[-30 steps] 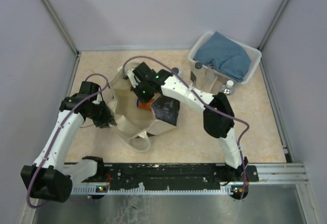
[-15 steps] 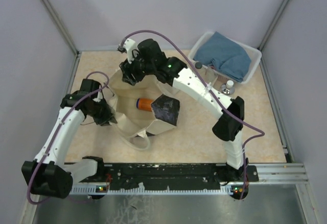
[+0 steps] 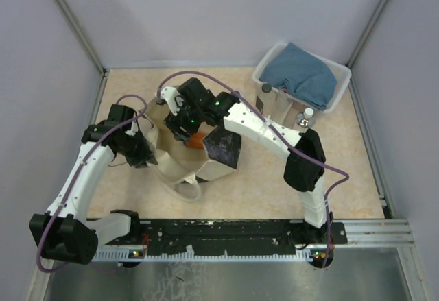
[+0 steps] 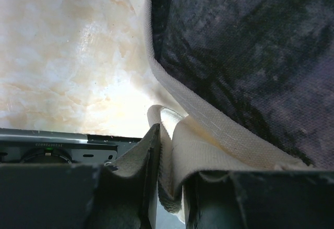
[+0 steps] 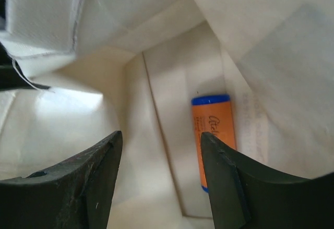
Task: Take the personal care products out of the canvas bag
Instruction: Take out the care product from the canvas bag.
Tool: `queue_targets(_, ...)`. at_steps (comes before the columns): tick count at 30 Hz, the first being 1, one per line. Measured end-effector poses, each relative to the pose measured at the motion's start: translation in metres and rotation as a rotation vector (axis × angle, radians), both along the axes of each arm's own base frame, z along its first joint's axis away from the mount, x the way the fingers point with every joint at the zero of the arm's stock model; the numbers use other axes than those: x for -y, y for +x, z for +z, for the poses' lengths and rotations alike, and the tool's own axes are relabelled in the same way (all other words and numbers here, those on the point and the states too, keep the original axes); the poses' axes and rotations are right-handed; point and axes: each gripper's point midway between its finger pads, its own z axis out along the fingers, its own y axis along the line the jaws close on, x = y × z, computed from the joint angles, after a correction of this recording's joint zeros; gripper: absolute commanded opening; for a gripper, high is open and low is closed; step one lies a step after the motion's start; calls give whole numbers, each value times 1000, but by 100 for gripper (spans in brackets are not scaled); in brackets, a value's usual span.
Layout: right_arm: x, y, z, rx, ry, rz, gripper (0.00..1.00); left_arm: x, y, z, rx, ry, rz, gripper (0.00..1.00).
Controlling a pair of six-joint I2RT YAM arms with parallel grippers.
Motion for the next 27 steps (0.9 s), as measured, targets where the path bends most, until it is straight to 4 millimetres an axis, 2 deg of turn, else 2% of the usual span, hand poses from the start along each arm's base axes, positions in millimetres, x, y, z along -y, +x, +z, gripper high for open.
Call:
queue_targets(4,6,1,-10,23,-45,3,67,-1,1,1,2,6,3,28)
queue_targets(8,12,5,-21,45,-86,-3,68,-5,7,10,26,28,13,32)
queue_targets(13,27,-2,-63,-2,-185,3,68,-9,16,24,100,45,27,32)
queue_targets(18,26,-1,-103,-48,-250,4,68,-10,17,26,118,52,31,32)
queue_targets(22,22,10,-122,-51,-274,-14,68,-11,18,26,118,56,31,33)
queue_targets(27,25,39,-127,4,-289,-92,69,-11,20,24,117,60,32,33)
